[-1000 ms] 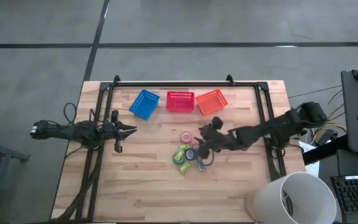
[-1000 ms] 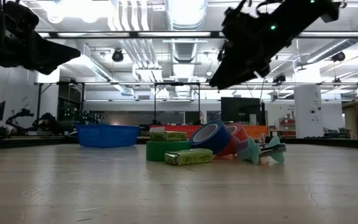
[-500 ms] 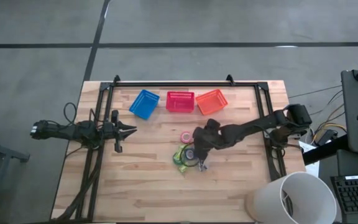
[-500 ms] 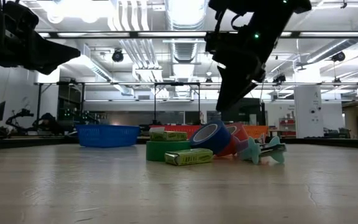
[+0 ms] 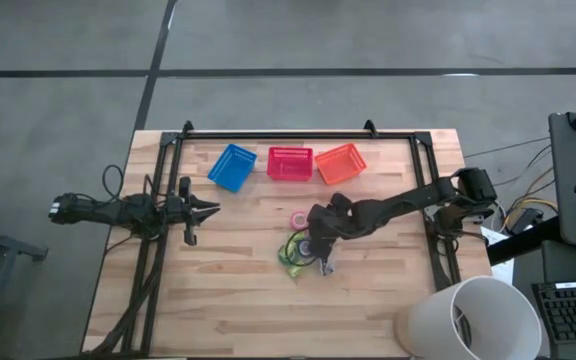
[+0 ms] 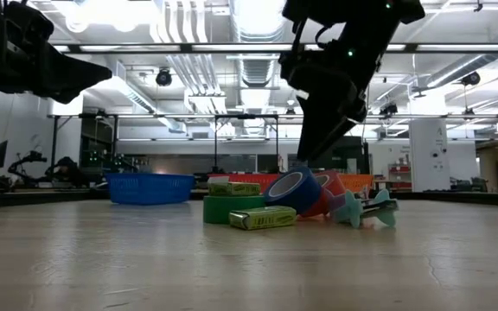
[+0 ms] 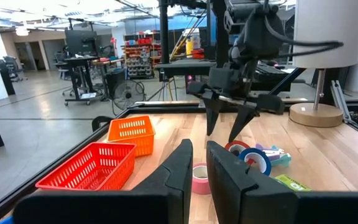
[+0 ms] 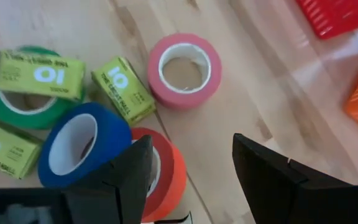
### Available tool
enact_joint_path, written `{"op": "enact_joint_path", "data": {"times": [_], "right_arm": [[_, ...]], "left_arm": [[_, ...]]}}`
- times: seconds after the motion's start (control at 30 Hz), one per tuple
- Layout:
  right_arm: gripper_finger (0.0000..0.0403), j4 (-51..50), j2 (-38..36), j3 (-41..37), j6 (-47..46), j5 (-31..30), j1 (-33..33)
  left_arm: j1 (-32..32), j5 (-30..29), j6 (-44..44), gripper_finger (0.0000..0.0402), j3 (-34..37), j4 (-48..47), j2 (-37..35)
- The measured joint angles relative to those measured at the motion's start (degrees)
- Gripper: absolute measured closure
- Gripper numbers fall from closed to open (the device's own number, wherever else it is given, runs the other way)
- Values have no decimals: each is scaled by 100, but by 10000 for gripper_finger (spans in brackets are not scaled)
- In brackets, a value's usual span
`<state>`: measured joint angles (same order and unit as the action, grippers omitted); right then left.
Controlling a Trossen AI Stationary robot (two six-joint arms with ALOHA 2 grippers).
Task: Pick and place Stapler, Stapler remover, tape
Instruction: Put the orange tape into the orange bin
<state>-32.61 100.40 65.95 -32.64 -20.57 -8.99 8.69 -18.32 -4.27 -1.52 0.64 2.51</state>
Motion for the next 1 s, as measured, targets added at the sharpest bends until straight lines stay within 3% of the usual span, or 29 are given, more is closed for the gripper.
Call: {"op": "enact_joint_path", "data": {"times": [0.43,1.0], "right_arm": [[197,-36,265,15,16,204,-13],[257,-1,267,-144,-23,308,-12]], "left_arm": [[2,-1,-2,351,0,15,1],[0,-1,-2,351,0,20,-1]]}}
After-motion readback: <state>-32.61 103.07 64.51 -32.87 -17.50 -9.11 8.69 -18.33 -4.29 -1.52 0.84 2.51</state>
